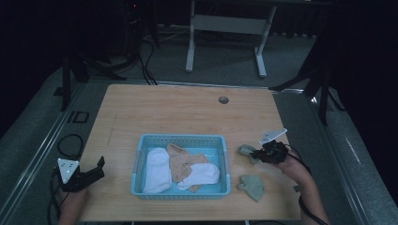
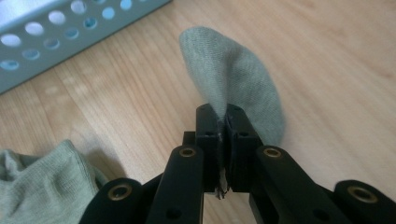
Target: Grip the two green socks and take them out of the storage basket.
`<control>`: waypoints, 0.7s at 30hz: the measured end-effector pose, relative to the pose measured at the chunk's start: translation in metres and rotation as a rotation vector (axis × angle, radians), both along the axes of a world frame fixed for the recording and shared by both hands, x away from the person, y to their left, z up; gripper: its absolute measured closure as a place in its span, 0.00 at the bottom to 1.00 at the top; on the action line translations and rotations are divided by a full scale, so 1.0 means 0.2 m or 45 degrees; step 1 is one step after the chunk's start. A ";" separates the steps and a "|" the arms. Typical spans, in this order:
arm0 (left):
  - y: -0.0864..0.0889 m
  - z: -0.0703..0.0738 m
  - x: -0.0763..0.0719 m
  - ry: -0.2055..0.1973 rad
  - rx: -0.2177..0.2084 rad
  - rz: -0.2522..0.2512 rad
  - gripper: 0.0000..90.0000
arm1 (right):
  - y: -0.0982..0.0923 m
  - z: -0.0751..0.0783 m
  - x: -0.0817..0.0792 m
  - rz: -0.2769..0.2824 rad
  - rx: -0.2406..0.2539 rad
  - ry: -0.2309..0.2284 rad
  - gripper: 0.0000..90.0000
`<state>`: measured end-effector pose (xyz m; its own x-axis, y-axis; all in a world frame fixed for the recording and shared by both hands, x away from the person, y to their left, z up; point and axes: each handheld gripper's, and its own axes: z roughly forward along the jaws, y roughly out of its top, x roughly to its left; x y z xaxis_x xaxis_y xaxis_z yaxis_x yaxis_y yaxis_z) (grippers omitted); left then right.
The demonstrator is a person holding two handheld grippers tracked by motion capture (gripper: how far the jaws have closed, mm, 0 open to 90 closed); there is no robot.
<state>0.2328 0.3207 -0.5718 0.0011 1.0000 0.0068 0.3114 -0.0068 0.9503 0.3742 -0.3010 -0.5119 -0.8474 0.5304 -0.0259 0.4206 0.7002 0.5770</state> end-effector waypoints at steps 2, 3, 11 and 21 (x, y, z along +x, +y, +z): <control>0.00 0.00 0.00 -0.001 0.001 0.000 0.01 | 0.01 -0.03 0.00 0.007 -0.005 0.018 0.95; 0.00 0.00 0.00 -0.001 0.001 0.000 0.01 | 0.01 -0.04 0.00 0.011 -0.006 0.022 0.94; 0.00 0.00 0.00 -0.001 0.002 0.000 0.01 | 0.02 -0.11 0.00 0.018 0.005 0.076 0.94; 0.00 0.00 0.00 -0.001 0.003 0.001 0.01 | 0.02 0.02 -0.06 0.018 0.042 0.010 0.71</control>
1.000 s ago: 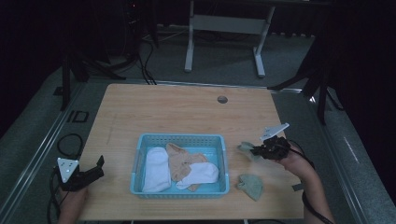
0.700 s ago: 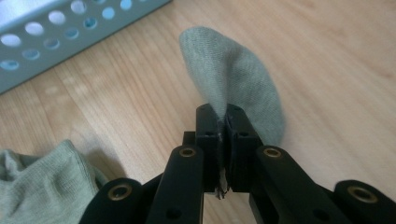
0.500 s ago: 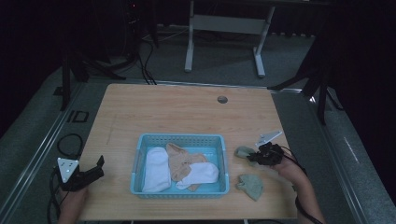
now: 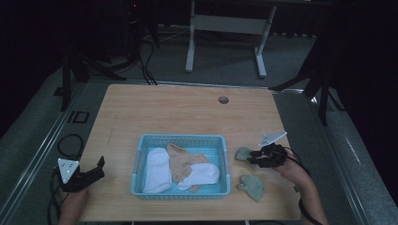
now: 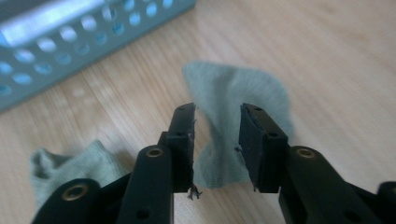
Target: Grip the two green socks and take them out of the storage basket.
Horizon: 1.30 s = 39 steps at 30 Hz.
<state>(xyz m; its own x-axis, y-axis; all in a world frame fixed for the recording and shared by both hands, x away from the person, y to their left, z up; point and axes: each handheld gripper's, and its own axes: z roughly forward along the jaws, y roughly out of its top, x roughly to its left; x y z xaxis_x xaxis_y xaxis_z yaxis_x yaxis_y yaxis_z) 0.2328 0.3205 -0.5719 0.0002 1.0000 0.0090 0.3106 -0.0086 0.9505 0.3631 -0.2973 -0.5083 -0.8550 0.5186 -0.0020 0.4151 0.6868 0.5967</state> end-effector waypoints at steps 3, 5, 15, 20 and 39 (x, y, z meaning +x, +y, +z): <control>0.00 0.00 0.00 0.000 0.000 0.001 0.01 | -0.02 0.04 -0.02 -0.020 0.035 -0.026 0.64; 0.00 0.00 0.00 0.001 -0.001 0.002 0.01 | -0.04 0.06 -0.03 -0.031 0.038 -0.044 0.61; 0.00 0.00 0.00 0.002 0.001 0.002 0.01 | -0.12 0.04 -0.06 -0.106 0.092 -0.057 0.52; 0.00 0.00 0.00 0.002 0.000 0.002 0.01 | -0.16 0.02 -0.08 -0.141 0.110 -0.064 0.48; 0.00 0.00 0.00 0.002 0.002 0.004 0.01 | -0.37 -0.05 -0.18 -0.366 0.242 -0.125 0.14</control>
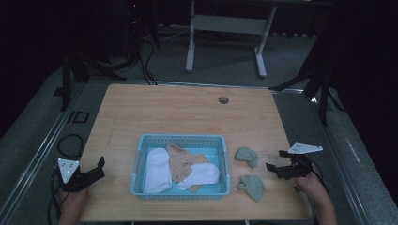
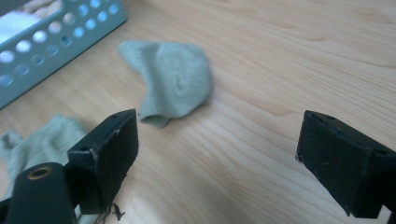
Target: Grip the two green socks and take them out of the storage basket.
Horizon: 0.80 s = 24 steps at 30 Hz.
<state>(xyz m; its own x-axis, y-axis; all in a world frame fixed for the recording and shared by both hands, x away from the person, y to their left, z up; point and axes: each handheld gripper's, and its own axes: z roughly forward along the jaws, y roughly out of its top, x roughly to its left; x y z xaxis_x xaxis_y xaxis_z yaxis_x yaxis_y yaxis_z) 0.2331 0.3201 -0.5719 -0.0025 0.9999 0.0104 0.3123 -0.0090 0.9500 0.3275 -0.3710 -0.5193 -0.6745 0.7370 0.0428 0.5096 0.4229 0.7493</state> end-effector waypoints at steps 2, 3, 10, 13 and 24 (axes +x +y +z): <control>0.00 0.00 0.00 -0.001 0.000 0.000 0.01 | -0.02 -0.01 -0.01 -0.038 0.031 -0.019 0.14; 0.00 0.00 0.00 -0.001 0.001 0.000 0.01 | -0.03 -0.02 -0.01 -0.050 0.046 -0.020 0.13; 0.00 0.00 0.00 -0.001 0.000 -0.001 0.01 | -0.10 -0.09 -0.03 -0.163 0.144 -0.024 0.12; 0.00 0.00 0.00 -0.002 0.001 -0.001 0.01 | -0.12 -0.12 -0.05 -0.209 0.144 -0.048 0.12; 0.00 0.00 0.00 -0.001 0.004 -0.003 0.01 | -0.18 -0.18 -0.14 -0.394 0.179 -0.133 0.13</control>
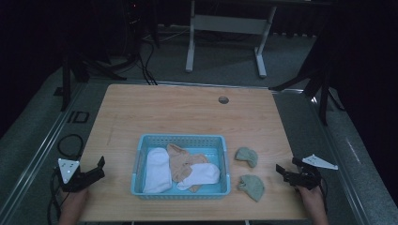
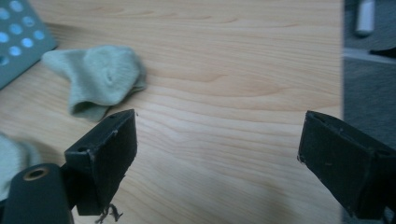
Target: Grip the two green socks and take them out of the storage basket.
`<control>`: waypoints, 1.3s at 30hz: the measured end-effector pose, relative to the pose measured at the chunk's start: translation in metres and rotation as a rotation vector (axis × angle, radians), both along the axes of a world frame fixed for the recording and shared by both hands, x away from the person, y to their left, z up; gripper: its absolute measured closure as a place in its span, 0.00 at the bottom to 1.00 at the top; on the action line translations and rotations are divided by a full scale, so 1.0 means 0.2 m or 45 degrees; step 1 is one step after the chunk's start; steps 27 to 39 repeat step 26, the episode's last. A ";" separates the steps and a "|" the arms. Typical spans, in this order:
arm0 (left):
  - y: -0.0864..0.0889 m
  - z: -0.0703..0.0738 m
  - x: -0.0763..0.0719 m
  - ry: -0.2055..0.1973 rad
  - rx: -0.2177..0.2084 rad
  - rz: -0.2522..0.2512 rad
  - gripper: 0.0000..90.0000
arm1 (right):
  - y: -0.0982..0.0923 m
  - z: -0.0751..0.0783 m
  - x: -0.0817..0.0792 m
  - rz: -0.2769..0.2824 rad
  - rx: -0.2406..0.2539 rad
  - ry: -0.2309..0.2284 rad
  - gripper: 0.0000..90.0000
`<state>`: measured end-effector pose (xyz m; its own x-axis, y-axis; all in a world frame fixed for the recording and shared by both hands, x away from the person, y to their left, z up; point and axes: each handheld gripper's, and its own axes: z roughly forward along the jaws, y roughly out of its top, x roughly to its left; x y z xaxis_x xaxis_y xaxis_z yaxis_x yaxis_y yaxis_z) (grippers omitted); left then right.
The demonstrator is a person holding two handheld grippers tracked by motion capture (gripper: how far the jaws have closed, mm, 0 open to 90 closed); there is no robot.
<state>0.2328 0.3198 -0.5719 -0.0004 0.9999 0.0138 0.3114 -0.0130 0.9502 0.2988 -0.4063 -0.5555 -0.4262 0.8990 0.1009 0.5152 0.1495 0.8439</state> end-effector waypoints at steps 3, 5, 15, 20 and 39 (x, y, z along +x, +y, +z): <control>0.00 0.00 0.00 0.001 0.002 0.001 0.01 | -0.01 -0.01 -0.02 -0.066 0.042 -0.036 0.14; 0.00 0.00 0.00 0.002 0.003 0.000 0.01 | -0.01 -0.01 -0.04 -0.103 0.060 -0.061 0.14; 0.00 0.00 0.00 -0.004 0.004 -0.001 0.01 | -0.05 -0.02 -0.09 -0.226 0.099 -0.116 0.14; 0.00 0.00 0.00 0.003 0.005 -0.001 0.01 | -0.06 -0.03 -0.09 -0.231 0.125 -0.111 0.14; 0.00 0.00 0.00 0.002 0.007 0.000 0.01 | -0.06 -0.03 -0.08 -0.227 0.134 -0.103 0.14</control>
